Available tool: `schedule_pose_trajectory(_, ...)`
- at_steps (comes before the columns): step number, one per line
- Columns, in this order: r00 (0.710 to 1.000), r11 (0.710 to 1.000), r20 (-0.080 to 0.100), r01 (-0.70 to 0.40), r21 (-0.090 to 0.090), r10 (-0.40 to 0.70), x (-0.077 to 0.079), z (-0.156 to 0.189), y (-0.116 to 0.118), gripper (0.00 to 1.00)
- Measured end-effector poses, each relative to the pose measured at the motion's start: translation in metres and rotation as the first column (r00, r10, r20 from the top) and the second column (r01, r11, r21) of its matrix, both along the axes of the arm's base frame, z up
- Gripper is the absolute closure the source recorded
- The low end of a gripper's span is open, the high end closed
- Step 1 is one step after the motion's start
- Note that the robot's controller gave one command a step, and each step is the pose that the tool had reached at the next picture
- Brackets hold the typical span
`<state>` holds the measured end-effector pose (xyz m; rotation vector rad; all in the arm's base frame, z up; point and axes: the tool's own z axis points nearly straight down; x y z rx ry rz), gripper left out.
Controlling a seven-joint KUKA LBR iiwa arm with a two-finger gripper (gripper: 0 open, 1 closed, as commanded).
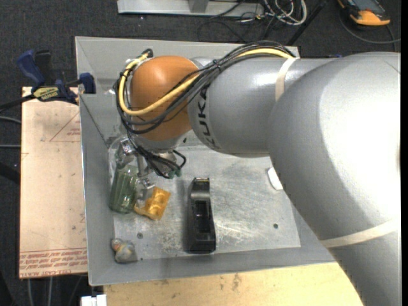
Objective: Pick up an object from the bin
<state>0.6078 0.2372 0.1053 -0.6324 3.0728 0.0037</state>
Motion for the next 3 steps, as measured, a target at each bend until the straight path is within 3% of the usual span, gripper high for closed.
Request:
schedule_pose_trajectory(1,0.998,0.998,0.012,0.058,0.002,-0.058,-0.007,-0.009,-0.010,1.00)
schedule_pose_trajectory(2,0.998,0.998,0.011,0.058,0.002,-0.058,-0.007,-0.009,-0.010,1.00)
schedule_pose_trajectory(3,0.997,0.997,0.000,0.074,-0.001,-0.074,0.007,0.128,-0.015,1.00)
